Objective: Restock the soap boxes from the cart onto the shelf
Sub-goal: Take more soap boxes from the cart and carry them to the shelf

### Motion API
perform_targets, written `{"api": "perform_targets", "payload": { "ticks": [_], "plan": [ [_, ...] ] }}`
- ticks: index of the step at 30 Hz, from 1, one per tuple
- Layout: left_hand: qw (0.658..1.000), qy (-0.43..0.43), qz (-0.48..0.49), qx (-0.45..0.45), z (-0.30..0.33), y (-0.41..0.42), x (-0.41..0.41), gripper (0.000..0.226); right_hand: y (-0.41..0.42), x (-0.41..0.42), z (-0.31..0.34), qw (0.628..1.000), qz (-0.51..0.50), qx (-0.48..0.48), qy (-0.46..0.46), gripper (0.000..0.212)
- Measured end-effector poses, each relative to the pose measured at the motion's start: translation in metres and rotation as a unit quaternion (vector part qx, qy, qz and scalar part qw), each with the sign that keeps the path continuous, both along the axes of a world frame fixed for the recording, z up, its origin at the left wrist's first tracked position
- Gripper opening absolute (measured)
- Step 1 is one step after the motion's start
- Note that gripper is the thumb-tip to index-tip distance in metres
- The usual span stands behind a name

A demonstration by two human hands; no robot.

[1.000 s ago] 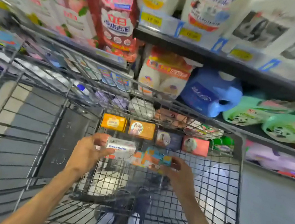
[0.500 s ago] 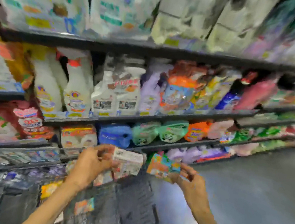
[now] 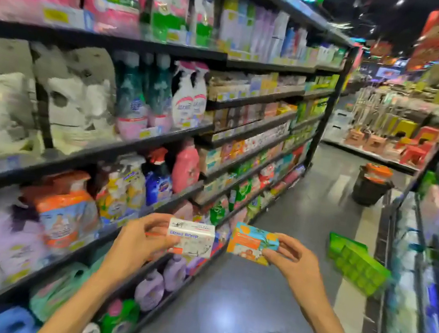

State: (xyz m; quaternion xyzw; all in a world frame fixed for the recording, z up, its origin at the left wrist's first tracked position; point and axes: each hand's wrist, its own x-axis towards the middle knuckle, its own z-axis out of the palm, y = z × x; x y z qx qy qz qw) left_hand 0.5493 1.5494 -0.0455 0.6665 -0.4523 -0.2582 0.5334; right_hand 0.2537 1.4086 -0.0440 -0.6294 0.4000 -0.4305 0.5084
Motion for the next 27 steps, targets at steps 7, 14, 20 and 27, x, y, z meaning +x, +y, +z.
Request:
{"api": "perform_targets", "payload": {
  "ticks": [7, 14, 20, 27],
  "plan": [
    [0.993, -0.009, -0.098, -0.062, 0.029, -0.163, -0.107, 0.038, -0.112, -0.129, 0.037, 0.996, -0.075, -0.031, -0.024, 0.035],
    [0.986, 0.004, -0.149, -0.076, 0.051, -0.297, -0.179, 0.037, -0.22, -0.221, 0.052, 0.991, -0.126, -0.036, -0.035, 0.037],
    [0.979, -0.01, -0.181, -0.091, 0.057, -0.424, -0.218, 0.036, -0.325, -0.262, 0.047, 0.984, -0.168, -0.04, -0.043, 0.042],
    [0.971, -0.025, -0.21, -0.111, 0.058, -0.591, -0.233, 0.035, -0.47, -0.277, 0.052, 0.983, -0.177, -0.039, -0.039, 0.041]
  ]
}}
